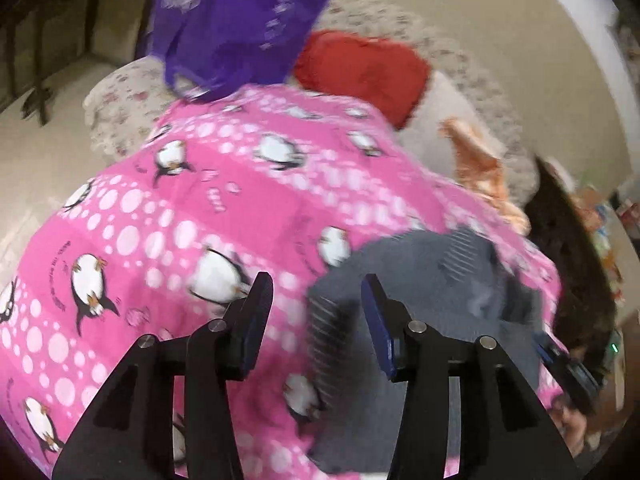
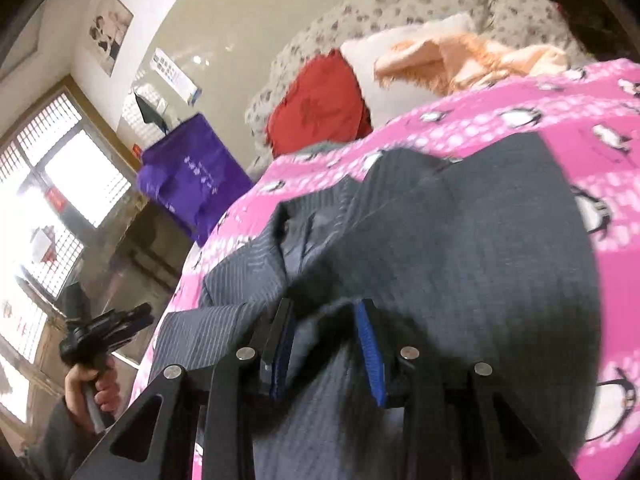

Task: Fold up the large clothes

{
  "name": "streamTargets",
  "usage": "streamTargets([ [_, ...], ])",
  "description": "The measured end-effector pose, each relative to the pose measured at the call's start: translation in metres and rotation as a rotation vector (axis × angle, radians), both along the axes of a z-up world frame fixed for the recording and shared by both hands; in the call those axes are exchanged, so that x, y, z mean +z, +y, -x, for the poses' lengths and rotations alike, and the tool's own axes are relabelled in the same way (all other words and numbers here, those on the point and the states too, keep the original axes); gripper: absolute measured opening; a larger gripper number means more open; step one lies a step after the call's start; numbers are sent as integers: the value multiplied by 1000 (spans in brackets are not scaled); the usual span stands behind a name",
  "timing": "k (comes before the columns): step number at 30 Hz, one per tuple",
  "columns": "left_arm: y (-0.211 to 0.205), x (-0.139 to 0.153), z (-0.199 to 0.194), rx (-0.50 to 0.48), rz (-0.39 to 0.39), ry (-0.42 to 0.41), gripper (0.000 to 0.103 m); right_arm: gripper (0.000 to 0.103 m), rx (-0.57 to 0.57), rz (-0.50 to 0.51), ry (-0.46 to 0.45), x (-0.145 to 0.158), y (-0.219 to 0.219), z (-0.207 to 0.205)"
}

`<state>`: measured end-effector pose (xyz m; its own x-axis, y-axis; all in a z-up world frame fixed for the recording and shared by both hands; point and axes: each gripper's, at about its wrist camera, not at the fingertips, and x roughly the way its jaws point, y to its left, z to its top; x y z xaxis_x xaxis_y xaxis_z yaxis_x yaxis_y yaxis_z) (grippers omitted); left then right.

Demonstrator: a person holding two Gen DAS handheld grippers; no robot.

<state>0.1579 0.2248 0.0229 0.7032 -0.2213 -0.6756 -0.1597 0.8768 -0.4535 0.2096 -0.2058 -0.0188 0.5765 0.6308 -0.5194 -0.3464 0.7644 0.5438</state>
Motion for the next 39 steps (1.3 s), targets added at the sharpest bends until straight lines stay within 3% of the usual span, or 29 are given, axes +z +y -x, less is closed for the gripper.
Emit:
streamTargets([
  [3, -51, 19, 34, -229, 44, -126, 44, 30, 9, 12, 11, -2, -7, 4],
  [5, -94, 19, 53, -398, 36, -133, 44, 30, 23, 31, 9, -6, -9, 9],
  [6, -129, 13, 64, -510, 6, -119, 44, 30, 27, 39, 10, -7, -9, 11],
  [9, -185, -14, 77, -617, -112, -76, 44, 31, 32, 110, 54, -15, -3, 9],
  [11, -202, -37, 72, -602, -161, -18, 44, 31, 88, 191, 92, -22, 10, 10],
  [13, -208, -59, 59, -538, -244, 46, 44, 31, 164, 309, 67, -25, 28, 17],
  [14, -205, -62, 51, -506, -264, 53, 44, 31, 185, 392, 61, -29, 36, 20],
  [16, -196, -58, 33, -437, -303, 44, 44, 31, 209, 448, 43, -33, 39, 23],
  [19, -174, -49, -6, -304, -351, 47, 44, 31, 188, 386, 35, -32, 22, 26],
  [22, -162, -60, -56, -281, -375, 98, 44, 31, 167, 305, 53, -38, 2, 28],
  [24, -160, -58, -89, -278, -415, 87, 44, 31, 166, 269, 63, -45, -8, 34],
  [27, -153, -23, -136, -217, -453, 26, 44, 31, 163, 256, 31, -45, -12, 45],
  [29, -145, 7, -146, -129, -480, -38, 44, 31, 159, 250, 29, -44, -13, 51],
  [32, -124, 31, -133, -48, -377, -88, 44, 31, 176, 229, 34, -32, -16, 58],
  [34, -110, 29, -111, -44, -265, -106, 44, 33, 207, 189, -32, -12, -17, 63],
  [37, -107, 2, -77, -57, -217, -90, 46, 39, 190, 230, -125, 14, -17, 57],
  [39, -110, -24, -72, -51, -229, -43, 46, 39, 186, 299, -110, 18, -4, 37],
])
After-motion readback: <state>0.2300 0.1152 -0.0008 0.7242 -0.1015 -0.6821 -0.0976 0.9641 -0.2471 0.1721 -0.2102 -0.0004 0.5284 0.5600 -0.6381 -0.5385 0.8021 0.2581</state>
